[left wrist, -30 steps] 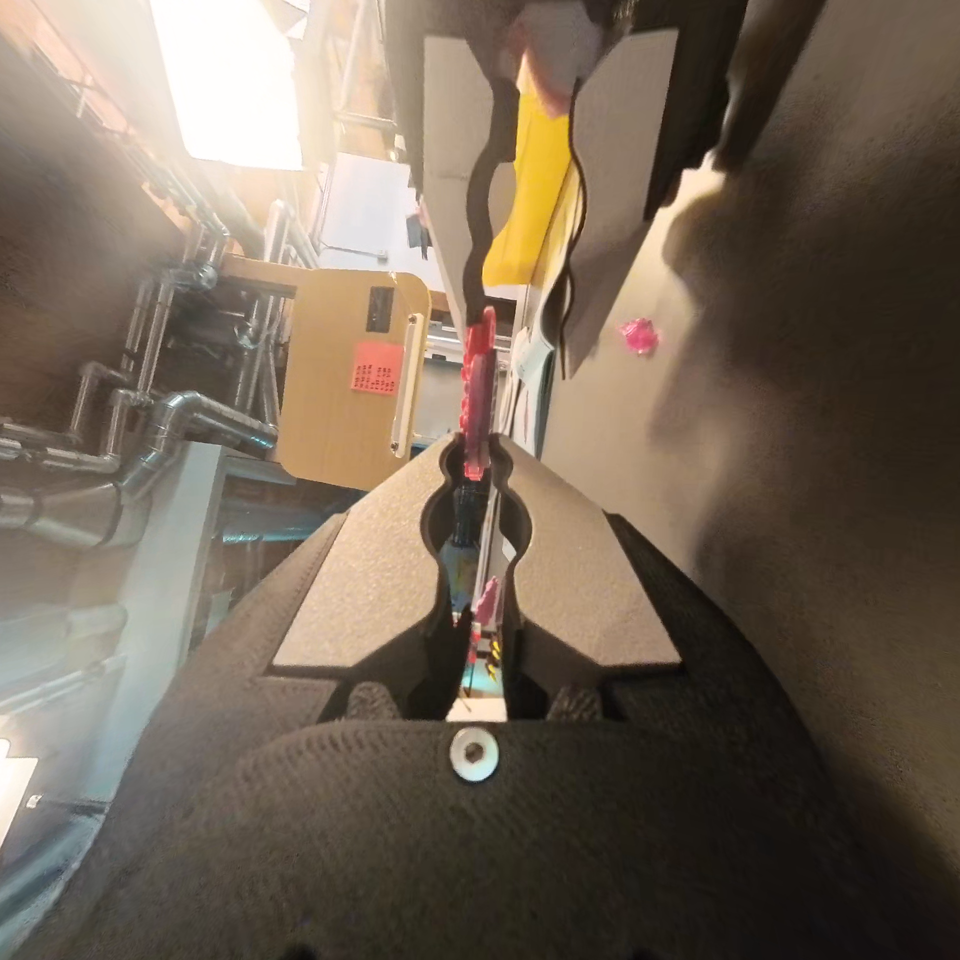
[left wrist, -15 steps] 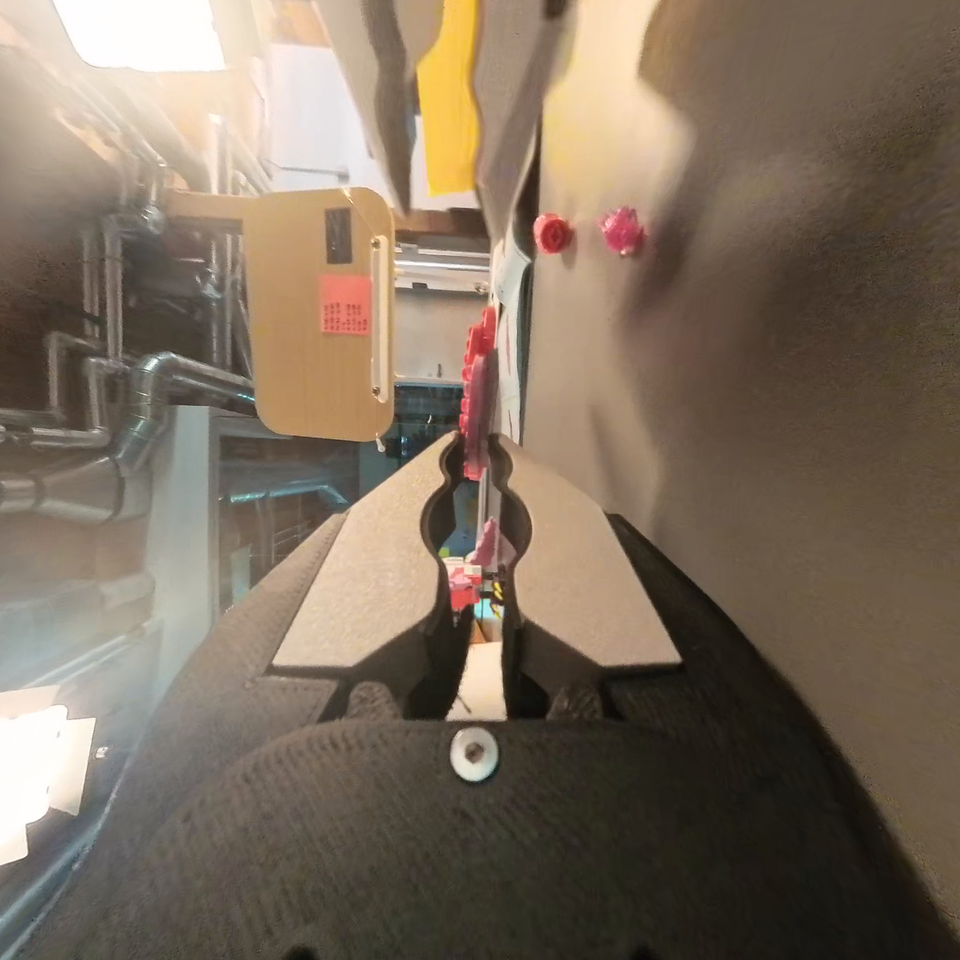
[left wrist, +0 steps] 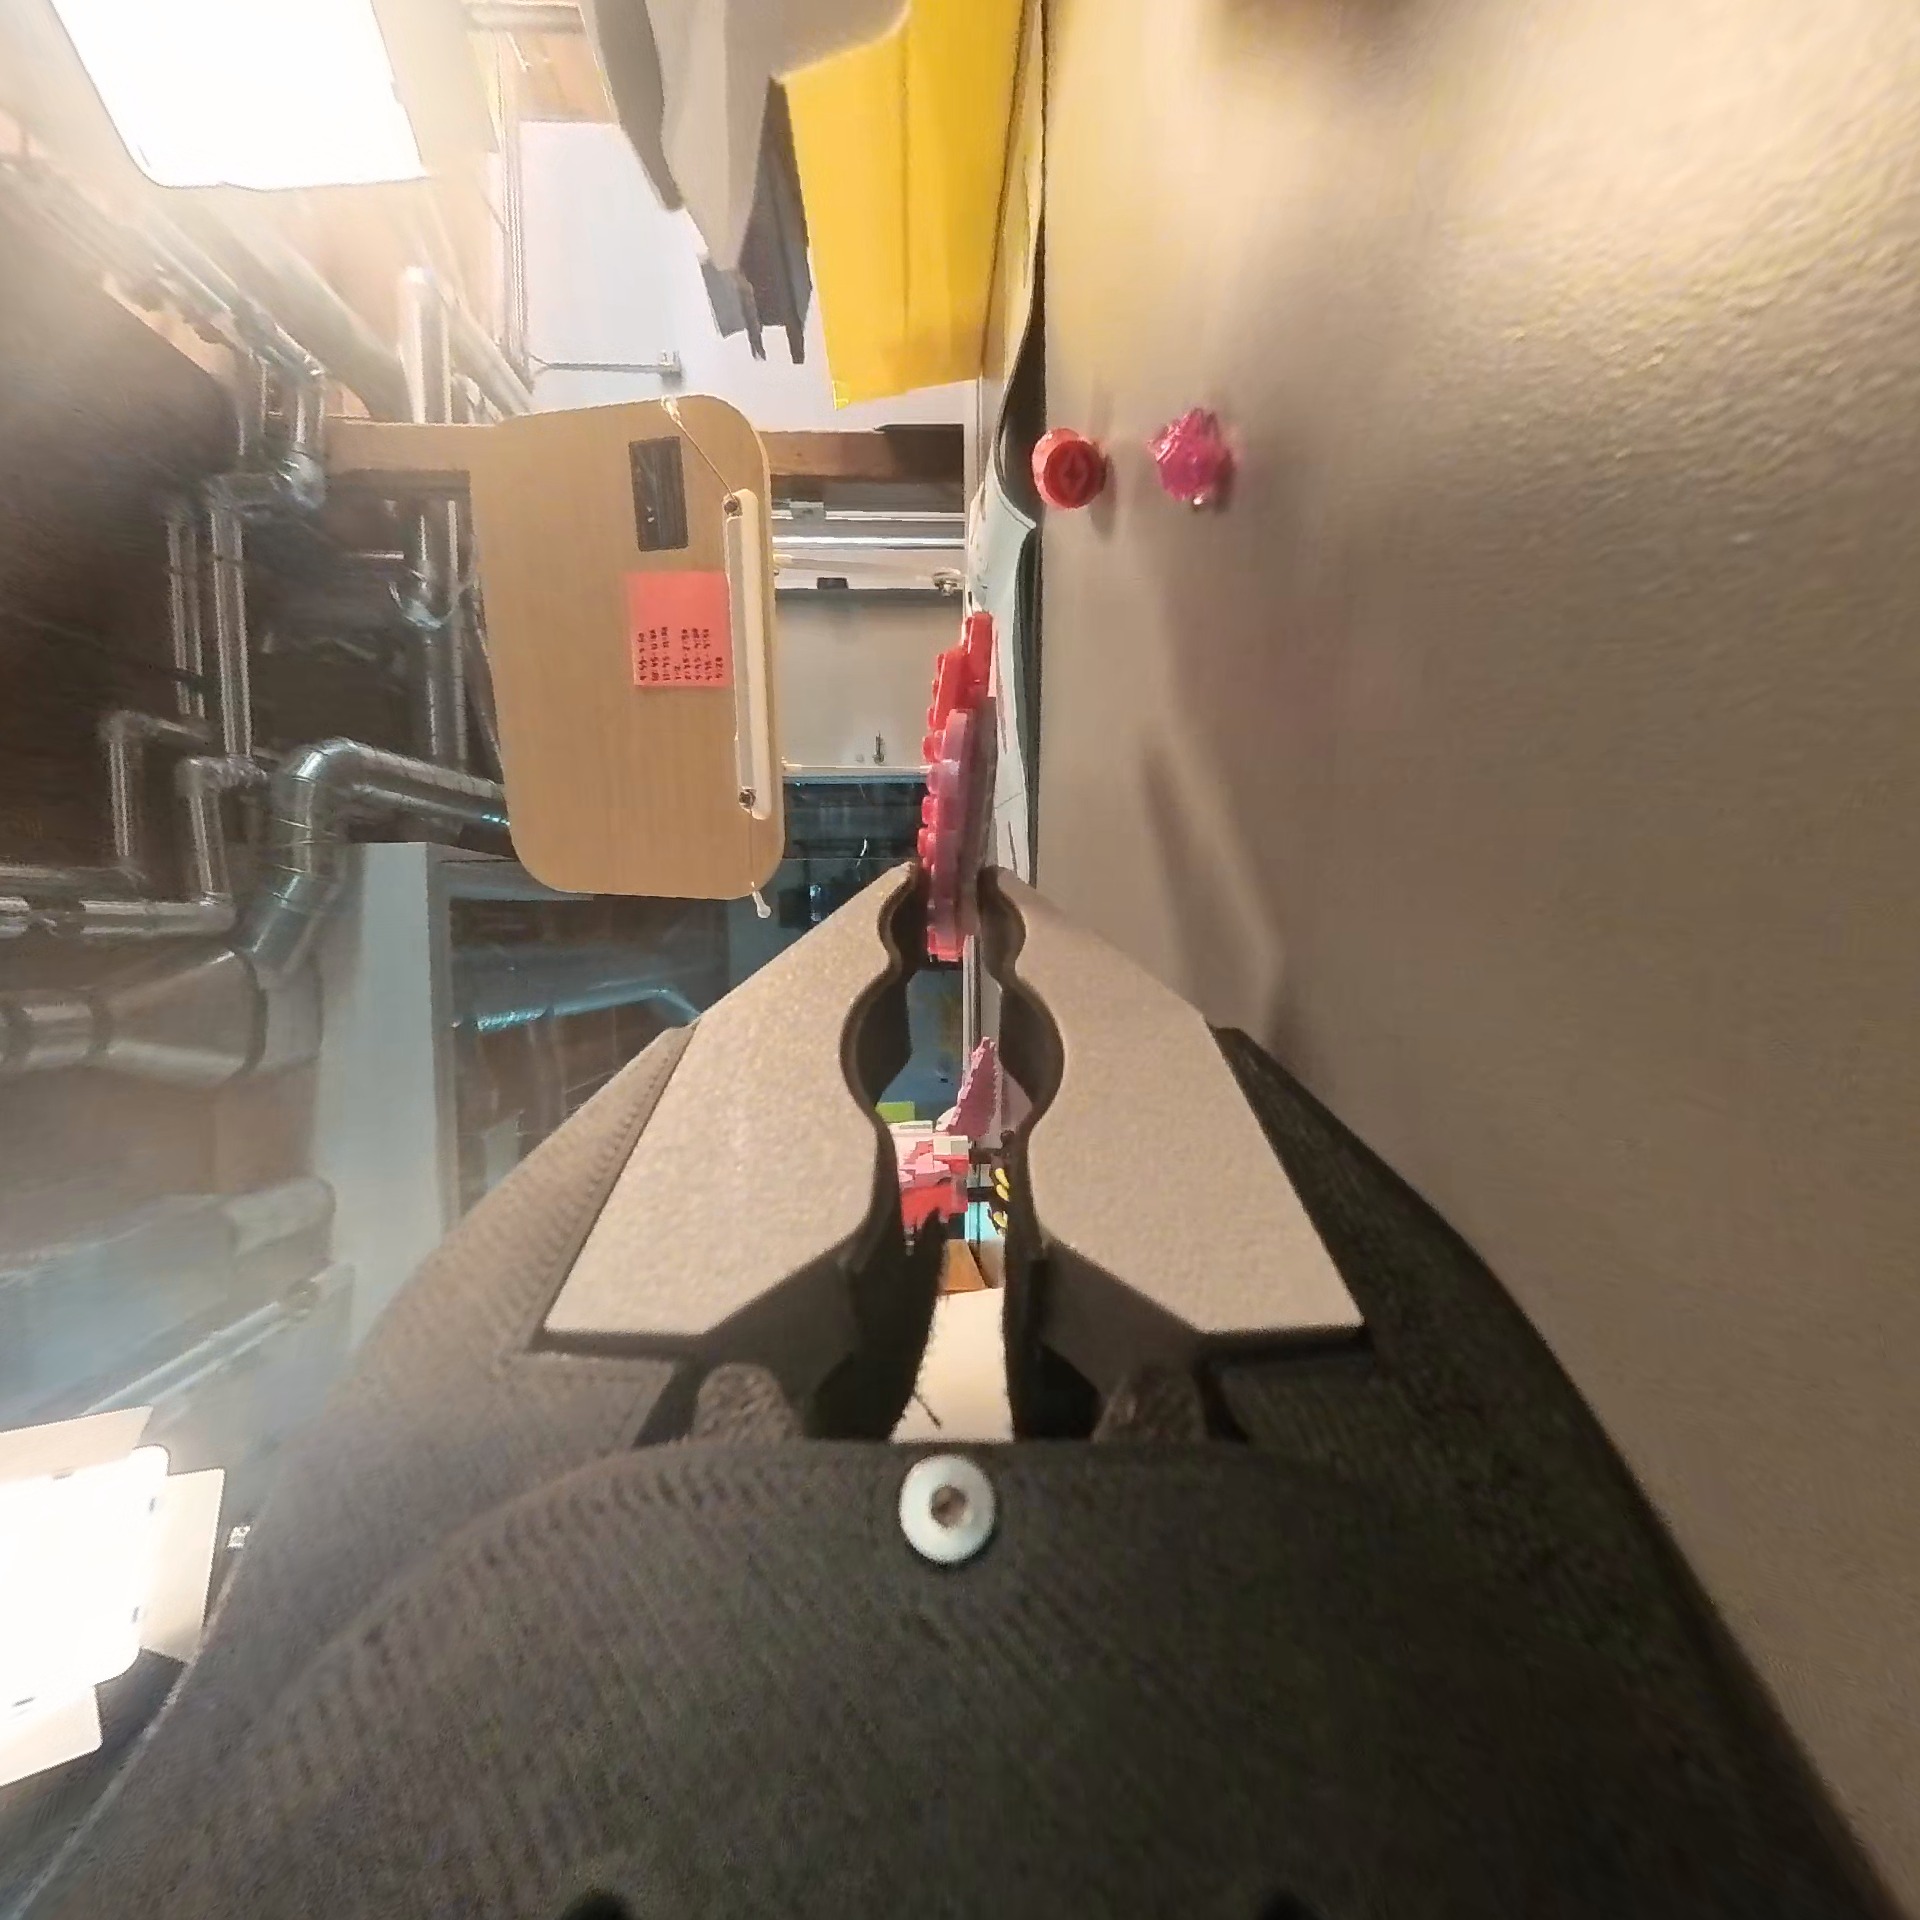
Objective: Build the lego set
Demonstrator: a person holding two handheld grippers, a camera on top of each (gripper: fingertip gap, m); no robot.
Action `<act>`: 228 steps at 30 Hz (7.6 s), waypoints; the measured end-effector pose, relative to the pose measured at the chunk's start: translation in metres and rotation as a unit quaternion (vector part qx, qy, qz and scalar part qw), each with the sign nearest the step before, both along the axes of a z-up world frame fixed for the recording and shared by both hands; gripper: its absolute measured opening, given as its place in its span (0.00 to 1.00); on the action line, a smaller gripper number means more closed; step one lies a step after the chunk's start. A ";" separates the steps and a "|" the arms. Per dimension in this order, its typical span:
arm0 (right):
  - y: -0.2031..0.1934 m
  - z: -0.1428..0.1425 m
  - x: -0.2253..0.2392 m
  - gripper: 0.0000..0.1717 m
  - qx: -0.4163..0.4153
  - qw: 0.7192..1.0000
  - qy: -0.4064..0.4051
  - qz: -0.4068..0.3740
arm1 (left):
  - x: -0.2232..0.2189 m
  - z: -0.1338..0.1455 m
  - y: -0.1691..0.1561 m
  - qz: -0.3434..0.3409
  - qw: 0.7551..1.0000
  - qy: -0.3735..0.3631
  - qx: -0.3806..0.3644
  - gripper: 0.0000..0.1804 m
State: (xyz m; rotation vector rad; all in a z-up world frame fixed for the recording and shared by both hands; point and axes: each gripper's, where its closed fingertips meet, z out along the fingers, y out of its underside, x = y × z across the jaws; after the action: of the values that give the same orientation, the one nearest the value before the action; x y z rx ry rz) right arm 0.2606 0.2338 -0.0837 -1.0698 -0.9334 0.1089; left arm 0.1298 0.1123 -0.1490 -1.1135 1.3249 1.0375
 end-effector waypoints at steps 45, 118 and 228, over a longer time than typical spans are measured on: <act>-0.001 -0.005 -0.004 0.05 -0.010 1.000 -0.010 0.013 | -0.336 0.115 -0.064 0.387 0.685 -0.602 -0.135 0.19; 0.091 -0.012 -0.015 0.00 0.031 0.996 -0.067 -0.052 | 0.005 0.003 0.032 0.157 0.768 -0.392 -0.482 0.03; -0.099 -0.103 -0.102 0.14 -0.395 0.759 -0.308 0.416 | -0.005 -0.012 -0.014 -0.058 0.996 -0.023 -0.062 0.06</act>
State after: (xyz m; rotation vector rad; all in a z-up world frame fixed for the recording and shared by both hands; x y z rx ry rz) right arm 0.1590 0.1343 -0.1869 -1.4001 -2.0447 1.0218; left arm 0.1251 0.0983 -0.1608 -1.1311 1.4149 0.8504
